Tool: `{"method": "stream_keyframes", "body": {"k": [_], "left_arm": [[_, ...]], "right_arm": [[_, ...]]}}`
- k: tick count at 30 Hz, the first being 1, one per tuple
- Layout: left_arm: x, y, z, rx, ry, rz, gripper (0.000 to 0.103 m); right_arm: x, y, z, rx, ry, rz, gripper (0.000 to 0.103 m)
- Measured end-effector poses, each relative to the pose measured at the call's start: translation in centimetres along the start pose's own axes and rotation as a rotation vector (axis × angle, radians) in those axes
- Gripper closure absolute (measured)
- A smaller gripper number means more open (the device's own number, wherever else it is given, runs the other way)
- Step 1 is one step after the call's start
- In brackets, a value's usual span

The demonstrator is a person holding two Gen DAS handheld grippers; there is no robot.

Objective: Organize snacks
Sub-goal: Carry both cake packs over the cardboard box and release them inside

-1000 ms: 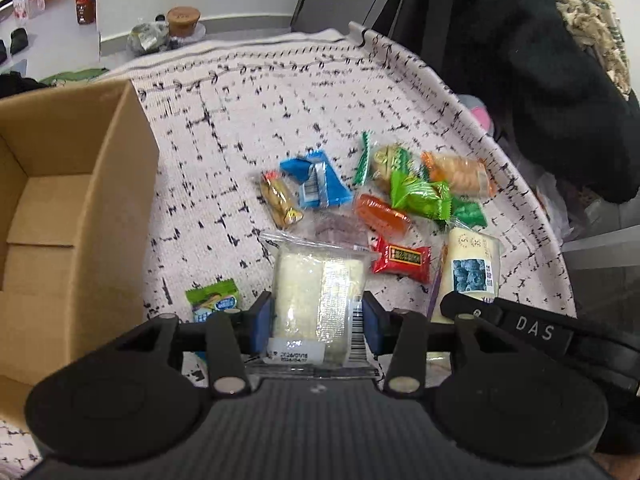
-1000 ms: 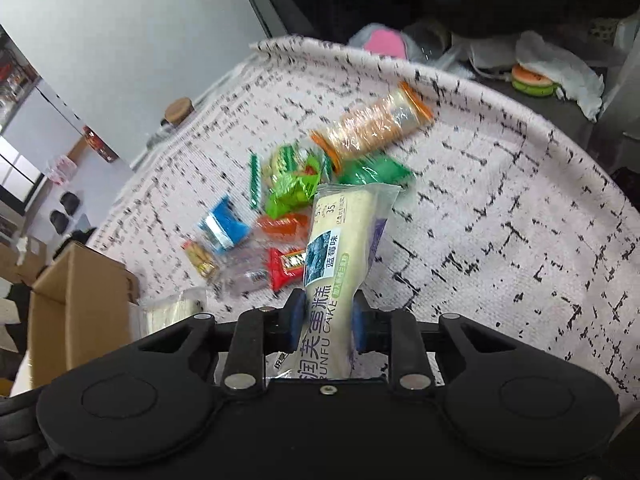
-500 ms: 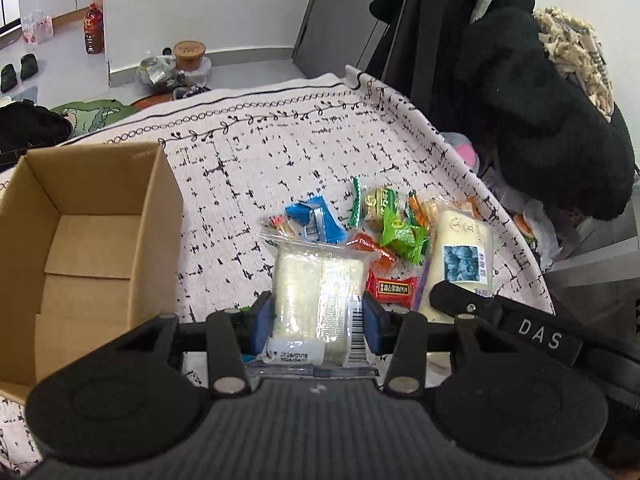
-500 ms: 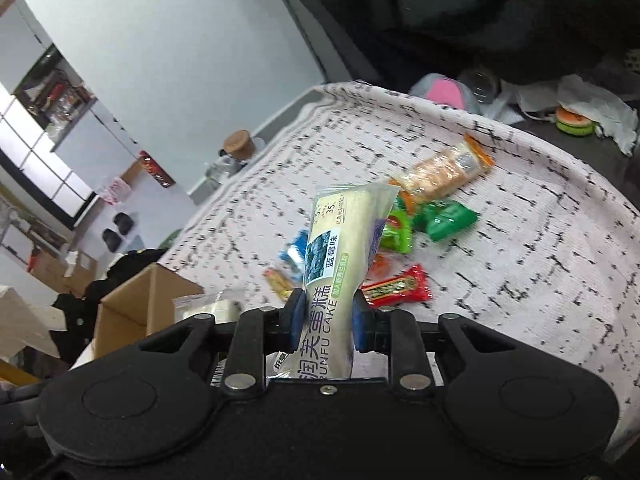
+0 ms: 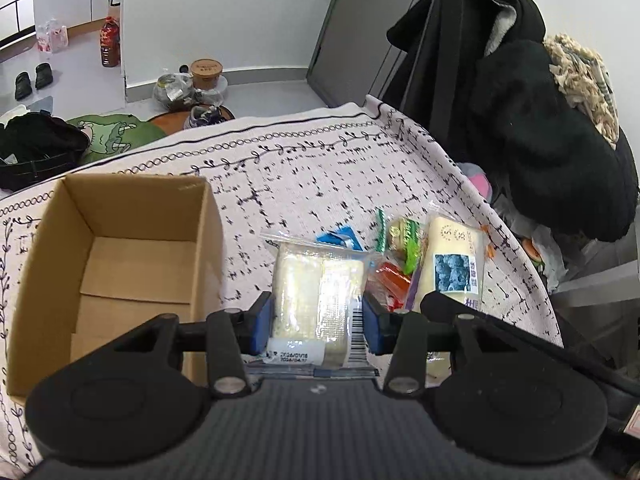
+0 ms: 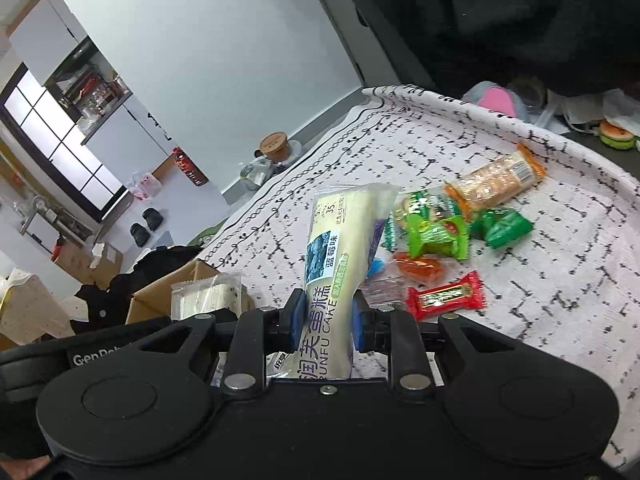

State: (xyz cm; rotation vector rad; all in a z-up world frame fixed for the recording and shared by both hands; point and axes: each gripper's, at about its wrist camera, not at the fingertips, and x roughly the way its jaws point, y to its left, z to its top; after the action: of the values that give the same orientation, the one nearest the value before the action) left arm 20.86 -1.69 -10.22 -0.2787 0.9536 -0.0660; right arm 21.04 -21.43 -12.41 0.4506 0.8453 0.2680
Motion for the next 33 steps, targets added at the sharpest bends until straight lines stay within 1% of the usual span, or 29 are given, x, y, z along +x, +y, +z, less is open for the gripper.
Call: {"method": "stream_keyframes", "body": {"k": [9, 19, 23, 33], "left_arm": [[-0.6, 2.9, 1.2, -0.033, -0.028, -0.001, 0.058], [-0.7, 7.4, 2.5, -0.068, -0.053, 0.035, 0.058], [-0.4, 9.3, 2.7, -0.095, -0.051, 0.045, 0.058], [0.9, 13.4, 2.6, -0.163, -0.039, 0.064, 0.058]], "right_arm": [[1.4, 3.4, 0.4, -0.024, 0.009, 0.051, 0.080], [3.1, 7.5, -0.3, -0.069, 0.038, 0.097, 0.080], [4.0, 9.2, -0.6, -0.088, 0.050, 0.119, 0.080], [6.2, 11.9, -1.7, -0.143, 0.080, 0.128, 0.080]]}}
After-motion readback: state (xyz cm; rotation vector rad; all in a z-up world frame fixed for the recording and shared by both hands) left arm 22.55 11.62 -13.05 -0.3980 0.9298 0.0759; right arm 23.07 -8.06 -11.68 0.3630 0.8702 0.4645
